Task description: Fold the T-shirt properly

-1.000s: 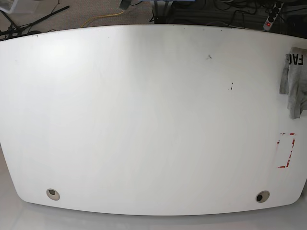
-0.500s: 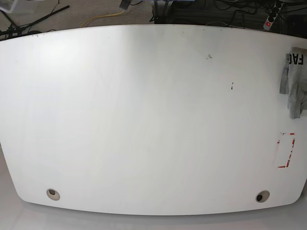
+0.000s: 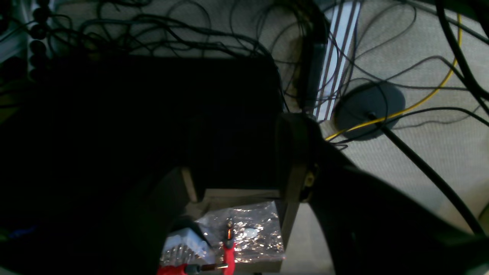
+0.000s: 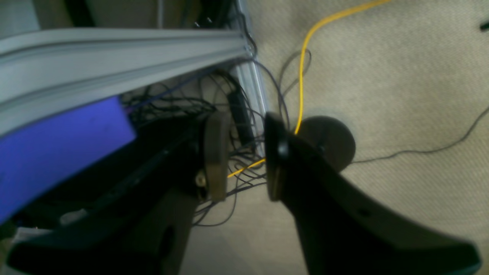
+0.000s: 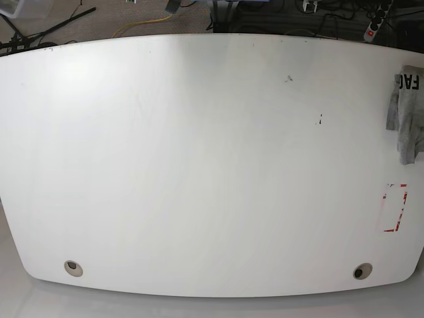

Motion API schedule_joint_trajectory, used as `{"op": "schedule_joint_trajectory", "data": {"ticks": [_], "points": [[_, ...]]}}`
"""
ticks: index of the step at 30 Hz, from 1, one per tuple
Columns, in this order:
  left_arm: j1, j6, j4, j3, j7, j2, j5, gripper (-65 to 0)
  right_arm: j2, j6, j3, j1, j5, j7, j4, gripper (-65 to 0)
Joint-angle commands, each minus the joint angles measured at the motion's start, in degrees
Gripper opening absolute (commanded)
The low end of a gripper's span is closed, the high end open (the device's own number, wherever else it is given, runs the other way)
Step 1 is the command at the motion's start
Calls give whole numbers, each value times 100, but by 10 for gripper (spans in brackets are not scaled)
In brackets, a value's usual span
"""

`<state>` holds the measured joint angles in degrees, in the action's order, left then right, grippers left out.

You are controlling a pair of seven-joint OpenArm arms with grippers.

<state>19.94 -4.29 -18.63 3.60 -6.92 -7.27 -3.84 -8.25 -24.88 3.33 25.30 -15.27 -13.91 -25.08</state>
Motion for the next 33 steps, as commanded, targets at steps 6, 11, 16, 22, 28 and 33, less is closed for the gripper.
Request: {"op": "schedule_joint_trajectory", "data": {"ticks": [6,11,16,22,28,33], "points": [[-918,21,1340,49,2,1,63,-399,3,910,32,-785,1206,15,745,-493],[-1172,117,1437,49,362,1,54,-399,3,1341,23,-1154,1338,437,1009,-491],[-1357,522,1446,49,556,177,54,-399,12,1385,14,-1356,1382,508,1036,-491],[-1392,522,1446,49,643,195,45,-399,12,1385,14,-1418,1382,508,1036,-490],[-1392,522,1446,49,643,336,45,-399,12,1385,5,-1418,1382,508,1036,-490],[-1401,522,1446,49,643,344,45,-399,12,1385,5,-1418,1382,508,1036,-490]]}}
